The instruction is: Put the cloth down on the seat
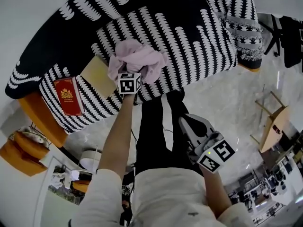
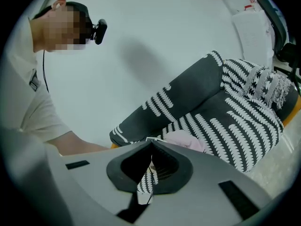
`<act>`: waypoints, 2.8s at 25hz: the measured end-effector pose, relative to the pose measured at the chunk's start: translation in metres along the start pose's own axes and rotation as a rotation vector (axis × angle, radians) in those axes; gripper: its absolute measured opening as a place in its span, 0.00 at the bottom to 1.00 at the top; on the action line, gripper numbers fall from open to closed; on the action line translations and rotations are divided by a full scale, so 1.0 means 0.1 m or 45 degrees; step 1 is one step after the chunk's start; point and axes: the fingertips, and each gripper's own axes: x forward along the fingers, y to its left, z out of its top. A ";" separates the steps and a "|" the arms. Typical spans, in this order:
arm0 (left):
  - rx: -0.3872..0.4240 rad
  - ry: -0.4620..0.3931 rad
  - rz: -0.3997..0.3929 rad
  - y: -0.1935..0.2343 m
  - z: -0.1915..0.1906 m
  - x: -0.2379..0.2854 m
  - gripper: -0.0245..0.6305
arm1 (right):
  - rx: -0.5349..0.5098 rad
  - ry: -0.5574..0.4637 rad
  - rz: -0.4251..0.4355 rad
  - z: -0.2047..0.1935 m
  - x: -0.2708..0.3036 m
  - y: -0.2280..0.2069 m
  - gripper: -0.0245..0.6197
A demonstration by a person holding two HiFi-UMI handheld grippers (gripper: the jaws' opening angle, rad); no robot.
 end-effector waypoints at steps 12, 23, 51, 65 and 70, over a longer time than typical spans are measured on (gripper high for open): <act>-0.080 0.020 -0.043 -0.09 0.00 -0.40 0.69 | -0.101 -0.039 0.005 0.24 -0.20 0.26 0.05; -0.035 0.012 -0.027 -0.07 -0.05 -1.01 0.69 | -0.224 -0.073 0.003 0.43 -0.36 0.63 0.05; 0.078 -0.099 -0.027 -0.58 -0.28 -2.10 0.13 | -0.456 -0.138 0.007 0.67 -0.71 0.92 0.05; -0.162 -0.260 0.088 -1.07 -0.70 -2.41 0.06 | -0.618 -0.113 0.120 0.47 -1.25 0.77 0.05; -0.215 -0.314 0.097 -1.57 -0.91 -2.47 0.06 | -0.641 -0.100 0.175 0.26 -1.66 0.65 0.05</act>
